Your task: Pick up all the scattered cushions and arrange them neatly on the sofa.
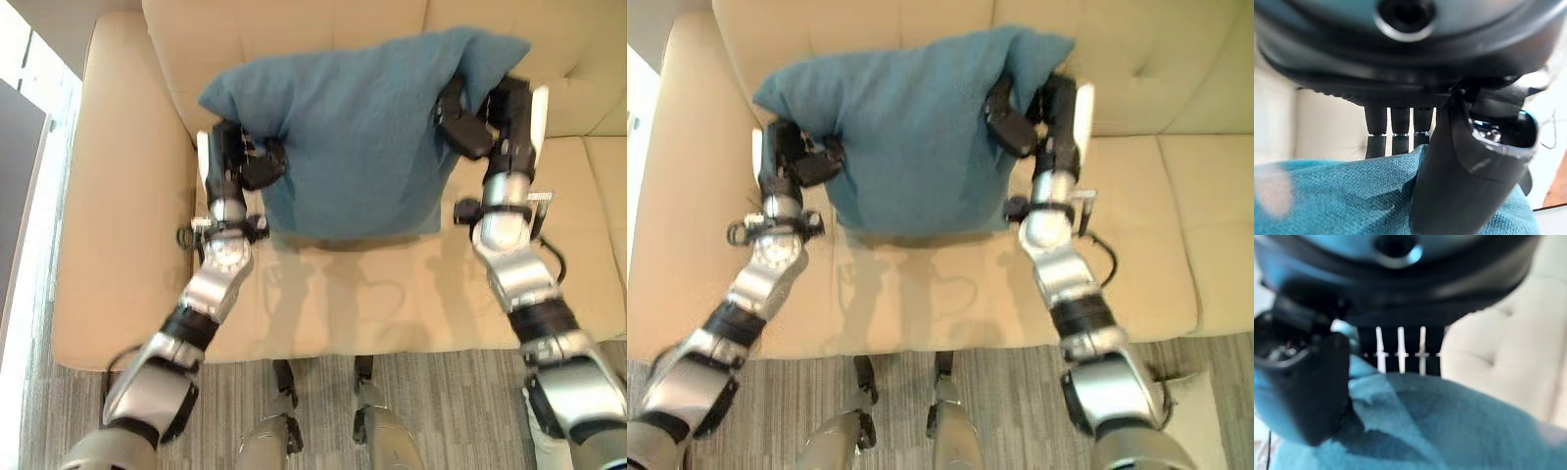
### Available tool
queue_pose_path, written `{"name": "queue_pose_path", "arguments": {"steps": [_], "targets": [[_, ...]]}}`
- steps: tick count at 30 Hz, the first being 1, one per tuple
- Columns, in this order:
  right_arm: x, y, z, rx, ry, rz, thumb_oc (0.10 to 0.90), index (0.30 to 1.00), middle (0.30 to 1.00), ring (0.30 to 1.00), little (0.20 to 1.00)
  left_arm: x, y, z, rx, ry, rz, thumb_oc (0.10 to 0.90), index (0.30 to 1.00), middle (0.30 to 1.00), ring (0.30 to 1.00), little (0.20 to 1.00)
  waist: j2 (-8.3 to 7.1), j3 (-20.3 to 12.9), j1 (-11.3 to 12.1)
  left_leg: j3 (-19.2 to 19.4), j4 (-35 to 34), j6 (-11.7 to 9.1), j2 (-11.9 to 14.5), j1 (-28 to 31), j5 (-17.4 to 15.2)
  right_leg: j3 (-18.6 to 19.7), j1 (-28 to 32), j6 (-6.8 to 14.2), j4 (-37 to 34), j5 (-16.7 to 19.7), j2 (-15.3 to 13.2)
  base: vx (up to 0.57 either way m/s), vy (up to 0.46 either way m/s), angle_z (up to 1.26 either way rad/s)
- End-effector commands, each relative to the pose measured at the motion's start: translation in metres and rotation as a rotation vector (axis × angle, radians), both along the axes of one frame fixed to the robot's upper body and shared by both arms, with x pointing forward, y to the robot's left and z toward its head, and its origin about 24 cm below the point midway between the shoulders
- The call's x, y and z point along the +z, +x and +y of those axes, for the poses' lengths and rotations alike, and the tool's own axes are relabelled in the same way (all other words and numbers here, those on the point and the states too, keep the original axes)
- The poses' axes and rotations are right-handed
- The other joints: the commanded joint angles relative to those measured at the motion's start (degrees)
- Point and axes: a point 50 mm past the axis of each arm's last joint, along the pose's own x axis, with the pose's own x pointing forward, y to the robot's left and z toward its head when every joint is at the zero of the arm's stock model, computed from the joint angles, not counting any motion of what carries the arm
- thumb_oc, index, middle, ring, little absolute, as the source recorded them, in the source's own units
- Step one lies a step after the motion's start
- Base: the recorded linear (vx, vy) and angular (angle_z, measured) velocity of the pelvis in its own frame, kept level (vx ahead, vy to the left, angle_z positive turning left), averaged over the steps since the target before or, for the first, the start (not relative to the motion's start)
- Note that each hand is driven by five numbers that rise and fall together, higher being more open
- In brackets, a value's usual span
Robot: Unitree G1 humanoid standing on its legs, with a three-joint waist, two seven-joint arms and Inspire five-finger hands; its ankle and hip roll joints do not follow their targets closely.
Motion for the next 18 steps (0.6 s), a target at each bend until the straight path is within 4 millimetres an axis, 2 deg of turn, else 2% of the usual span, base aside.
{"name": "queue_pose_path", "arguments": {"steps": [1, 3, 7, 9, 10, 11, 12, 15, 18], "targets": [[0.091, -0.030, 0.047, 0.164, -0.098, -0.413, 0.400, 0.300, 0.300, 0.300, 0.300, 0.111, -0.035, -0.043, -0.162, 0.086, -0.524, 0.400, 0.300, 0.300, 0.300, 0.300, -1.78, -1.0, 0.8, -2.3, 2.7, -2.8, -0.3, -0.2, -6.4, -0.1, 2.9, 5.6, 7.8, -11.7, -0.9, 0.00, 0.000, 0.00], [0.098, -0.029, 0.046, 0.139, -0.119, -0.415, 0.400, 0.300, 0.300, 0.300, 0.300, 0.118, -0.033, -0.043, -0.149, 0.115, -0.527, 0.400, 0.300, 0.300, 0.300, 0.300, -1.39, -0.6, 0.9, -2.9, 1.9, -2.9, -0.4, -0.8, -5.7, -0.1, 1.9, 5.6, 7.8, -11.7, -0.7, 0.00, -0.024, -0.04], [0.102, -0.023, 0.045, 0.122, -0.125, -0.393, 0.400, 0.300, 0.300, 0.300, 0.300, 0.119, -0.027, -0.043, -0.134, 0.137, -0.502, 0.400, 0.300, 0.300, 0.300, 0.300, -1.09, -0.1, 1.0, -3.2, 1.5, -3.0, -0.3, -1.4, -5.3, -0.2, 0.5, 5.5, 8.3, -11.8, -0.7, -0.01, -0.013, 0.03], [0.107, -0.018, 0.043, 0.082, -0.181, -0.375, 0.400, 0.300, 0.300, 0.300, 0.300, 0.121, -0.022, -0.041, -0.118, 0.156, -0.485, 0.400, 0.300, 0.300, 0.300, 0.300, -0.98, 0.6, 1.2, -3.2, 1.6, -3.1, -0.2, -2.7, -4.9, -0.1, -1.2, 5.5, 9.0, -11.7, -0.7, -0.06, -0.027, 0.03], [0.107, -0.016, 0.041, 0.069, -0.187, -0.364, 0.585, 0.578, 0.578, 0.578, 0.578, 0.121, -0.021, -0.038, -0.111, 0.161, -0.476, 0.400, 0.300, 0.300, 0.300, 0.300, -0.97, 0.8, 1.3, -3.3, 1.7, -3.1, -0.2, -3.5, -4.8, -0.1, -2.1, 5.4, 9.2, -11.6, -0.7, -0.06, -0.028, 0.03], [0.106, -0.015, 0.038, 0.054, -0.196, -0.348, 0.751, 0.827, 0.827, 0.827, 0.827, 0.119, -0.018, -0.035, -0.097, 0.170, -0.462, 0.480, 0.420, 0.420, 0.420, 0.420, -0.96, 1.0, 1.3, -3.3, 1.9, -3.1, -0.1, -4.2, -4.6, 0.0, -2.8, 5.4, 9.3, -11.5, -0.7, -0.07, -0.035, 0.08], [0.096, -0.009, 0.030, 0.033, -0.186, -0.296, 0.800, 0.900, 0.900, 0.900, 0.900, 0.107, -0.011, -0.025, -0.067, 0.194, -0.402, 0.800, 0.900, 0.900, 0.900, 0.900, -0.97, 1.7, 1.4, -3.6, 2.0, -3.2, 0.1, -5.6, -4.1, 0.0, -4.2, 5.3, 9.4, -11.3, -0.5, -0.07, -0.033, 0.13], [0.089, -0.005, 0.024, 0.017, -0.189, -0.250, 0.800, 0.900, 0.900, 0.900, 0.900, 0.101, -0.006, -0.019, -0.040, 0.216, -0.360, 0.800, 0.900, 0.900, 0.900, 0.900, -1.13, 1.7, 1.0, -3.7, 1.9, -3.3, 0.3, -6.6, -3.7, 0.1, -5.2, 5.3, 9.3, -11.0, -0.3, -0.03, -0.023, 0.27], [0.087, -0.001, 0.016, -0.016, -0.224, -0.208, 0.800, 0.900, 0.900, 0.900, 0.900, 0.109, -0.002, -0.006, 0.020, 0.251, -0.351, 0.800, 0.900, 0.900, 0.900, 0.900, -1.33, 1.7, 0.7, -3.8, 1.0, -3.5, 0.5, -6.7, -3.0, 0.0, -5.6, 5.4, 8.9, -10.8, 0.1, -0.02, -0.026, -0.38]]}}
